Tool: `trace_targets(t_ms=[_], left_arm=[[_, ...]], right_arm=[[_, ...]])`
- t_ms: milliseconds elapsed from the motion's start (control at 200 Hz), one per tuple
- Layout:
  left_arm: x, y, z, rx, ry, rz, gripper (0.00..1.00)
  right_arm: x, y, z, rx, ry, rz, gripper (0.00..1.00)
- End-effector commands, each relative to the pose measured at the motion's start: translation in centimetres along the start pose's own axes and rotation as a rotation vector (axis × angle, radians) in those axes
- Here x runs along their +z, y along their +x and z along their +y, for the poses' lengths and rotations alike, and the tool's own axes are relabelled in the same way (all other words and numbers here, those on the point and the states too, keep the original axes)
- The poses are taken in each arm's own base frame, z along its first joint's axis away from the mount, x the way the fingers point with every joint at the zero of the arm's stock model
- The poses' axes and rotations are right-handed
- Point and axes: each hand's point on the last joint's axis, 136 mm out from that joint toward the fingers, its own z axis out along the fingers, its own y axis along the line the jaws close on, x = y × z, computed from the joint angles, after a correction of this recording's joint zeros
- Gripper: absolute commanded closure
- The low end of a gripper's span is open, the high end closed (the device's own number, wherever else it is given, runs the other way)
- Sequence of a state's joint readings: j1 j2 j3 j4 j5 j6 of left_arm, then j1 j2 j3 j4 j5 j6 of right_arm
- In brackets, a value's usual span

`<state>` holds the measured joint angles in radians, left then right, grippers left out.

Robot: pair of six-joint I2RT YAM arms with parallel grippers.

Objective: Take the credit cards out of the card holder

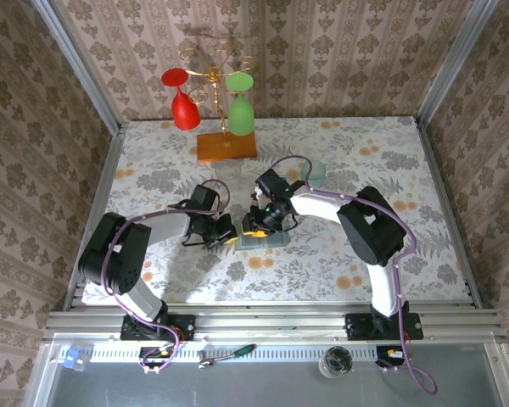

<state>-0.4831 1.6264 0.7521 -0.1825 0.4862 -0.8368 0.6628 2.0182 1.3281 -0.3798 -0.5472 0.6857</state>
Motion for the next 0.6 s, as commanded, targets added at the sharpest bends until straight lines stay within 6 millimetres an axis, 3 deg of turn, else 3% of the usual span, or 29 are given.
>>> trace_targets(t_ms=[0,280,595], left_arm=[[0.2,0.8,1.0,-0.015,-0.021,0.024,1.00],[0.3,0.9,1.1,-0.015,-0.022,0.029,1.00],[0.3,0.8,1.2,-0.013,-0.029,0.030,1.00]], right_arm=[[0.1,-0.2,0.5,0.003,0.007,0.002,0.66],[-0.3,0.0,-1.3,0.006,0.112,-0.015,0.66],[-1.4,0.2,-2.0,-0.019,0.170,-0.027,0.66]])
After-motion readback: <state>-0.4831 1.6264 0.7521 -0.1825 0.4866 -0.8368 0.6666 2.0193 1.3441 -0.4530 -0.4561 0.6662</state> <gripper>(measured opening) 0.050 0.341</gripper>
